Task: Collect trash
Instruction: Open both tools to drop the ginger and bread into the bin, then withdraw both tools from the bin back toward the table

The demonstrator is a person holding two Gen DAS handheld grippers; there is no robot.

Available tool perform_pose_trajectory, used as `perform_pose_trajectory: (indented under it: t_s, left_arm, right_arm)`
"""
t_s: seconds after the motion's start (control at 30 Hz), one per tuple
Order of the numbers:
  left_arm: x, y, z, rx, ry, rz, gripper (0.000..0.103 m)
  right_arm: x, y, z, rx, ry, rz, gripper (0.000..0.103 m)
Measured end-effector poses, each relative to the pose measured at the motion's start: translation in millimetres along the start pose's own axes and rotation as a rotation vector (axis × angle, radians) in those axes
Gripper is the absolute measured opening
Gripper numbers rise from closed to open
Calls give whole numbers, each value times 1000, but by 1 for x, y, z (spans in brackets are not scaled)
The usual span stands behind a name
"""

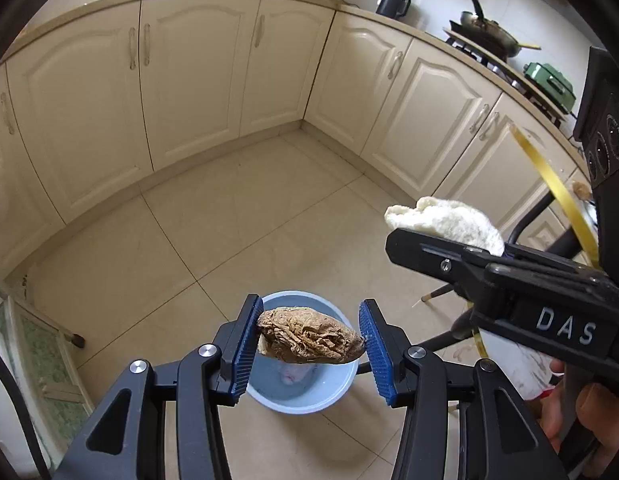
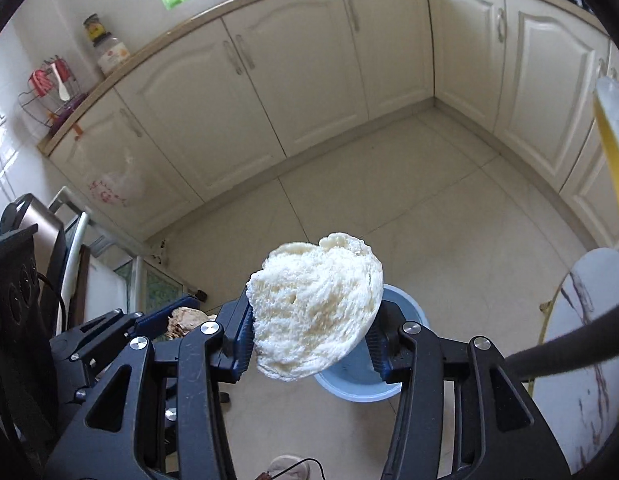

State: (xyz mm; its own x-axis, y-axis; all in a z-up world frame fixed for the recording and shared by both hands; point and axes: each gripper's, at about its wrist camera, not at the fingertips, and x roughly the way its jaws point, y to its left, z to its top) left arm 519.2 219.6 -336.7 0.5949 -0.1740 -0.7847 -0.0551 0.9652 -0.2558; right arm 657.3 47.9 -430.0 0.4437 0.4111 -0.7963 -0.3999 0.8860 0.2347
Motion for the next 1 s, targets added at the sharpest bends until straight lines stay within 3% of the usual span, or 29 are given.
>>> perform_pose_trajectory:
  t_s: [0.07, 0.17, 0.37, 0.5, 0.63, 0.7, 0.83, 1.0]
  left_arm:
    - [12, 0, 2, 0, 25, 11, 48]
    - [21, 0, 9, -13, 34, 29, 60]
    - [13, -6, 15, -28, 5, 42, 61]
    - [-41, -19, 5, -33, -69, 68, 62]
    - [-110, -45, -18, -5, -174, 104, 71]
    - [-145, -64, -28, 17, -231, 114, 71]
    - [-211, -105, -52, 48, -346, 115, 83]
    - [-278, -161, -103, 99, -461, 104, 92]
  right_arm:
    - [10, -8, 3, 2, -5, -22, 60]
    - [12, -13, 5, 7, -12, -52, 76]
    - [-6, -15, 7, 1, -45, -68, 79]
    - [-40, 1, 7, -20, -104, -70, 82]
    - [-92, 17, 2, -38, -189, -86, 87]
    - [-125, 21, -4, -42, -240, -95, 87]
    - [-201, 28, -22, -49, -351, -133, 94]
    - [-298, 33, -52, -46, -483, -198, 101]
